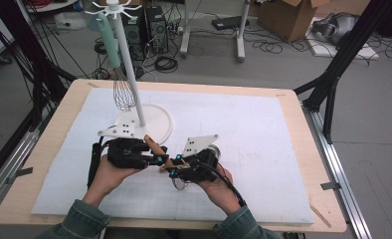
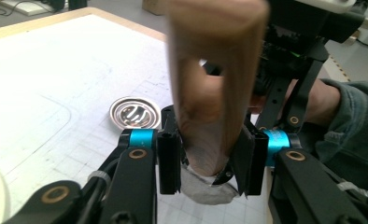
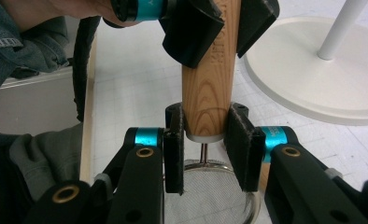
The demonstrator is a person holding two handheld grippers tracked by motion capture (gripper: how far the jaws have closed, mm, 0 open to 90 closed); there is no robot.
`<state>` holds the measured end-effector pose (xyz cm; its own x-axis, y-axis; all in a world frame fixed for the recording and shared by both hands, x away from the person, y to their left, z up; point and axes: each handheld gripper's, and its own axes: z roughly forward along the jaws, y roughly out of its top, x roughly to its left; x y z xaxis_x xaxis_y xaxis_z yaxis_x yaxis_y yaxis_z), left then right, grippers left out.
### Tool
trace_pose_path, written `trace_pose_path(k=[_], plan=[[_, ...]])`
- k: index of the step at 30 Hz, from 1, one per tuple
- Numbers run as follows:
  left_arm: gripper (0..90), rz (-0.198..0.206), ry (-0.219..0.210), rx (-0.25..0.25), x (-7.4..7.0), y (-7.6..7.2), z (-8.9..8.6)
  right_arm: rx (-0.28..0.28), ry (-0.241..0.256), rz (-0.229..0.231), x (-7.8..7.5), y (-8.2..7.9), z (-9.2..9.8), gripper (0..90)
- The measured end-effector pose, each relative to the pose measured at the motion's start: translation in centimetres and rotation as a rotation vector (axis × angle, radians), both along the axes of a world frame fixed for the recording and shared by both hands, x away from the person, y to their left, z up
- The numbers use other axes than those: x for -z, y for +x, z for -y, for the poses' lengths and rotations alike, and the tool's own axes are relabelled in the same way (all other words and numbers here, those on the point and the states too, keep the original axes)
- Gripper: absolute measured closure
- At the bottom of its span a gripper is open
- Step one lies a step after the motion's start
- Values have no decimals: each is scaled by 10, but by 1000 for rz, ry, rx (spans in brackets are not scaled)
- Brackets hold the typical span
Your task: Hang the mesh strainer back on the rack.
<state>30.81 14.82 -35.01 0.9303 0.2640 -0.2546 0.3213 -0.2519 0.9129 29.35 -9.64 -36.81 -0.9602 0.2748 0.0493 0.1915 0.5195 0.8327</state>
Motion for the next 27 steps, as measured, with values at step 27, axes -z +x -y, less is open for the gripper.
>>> trace_pose_path(k=[27], plan=[[685, 49, 32, 110, -22, -6, -1, -154, 96, -91, -2, 9, -2, 644]])
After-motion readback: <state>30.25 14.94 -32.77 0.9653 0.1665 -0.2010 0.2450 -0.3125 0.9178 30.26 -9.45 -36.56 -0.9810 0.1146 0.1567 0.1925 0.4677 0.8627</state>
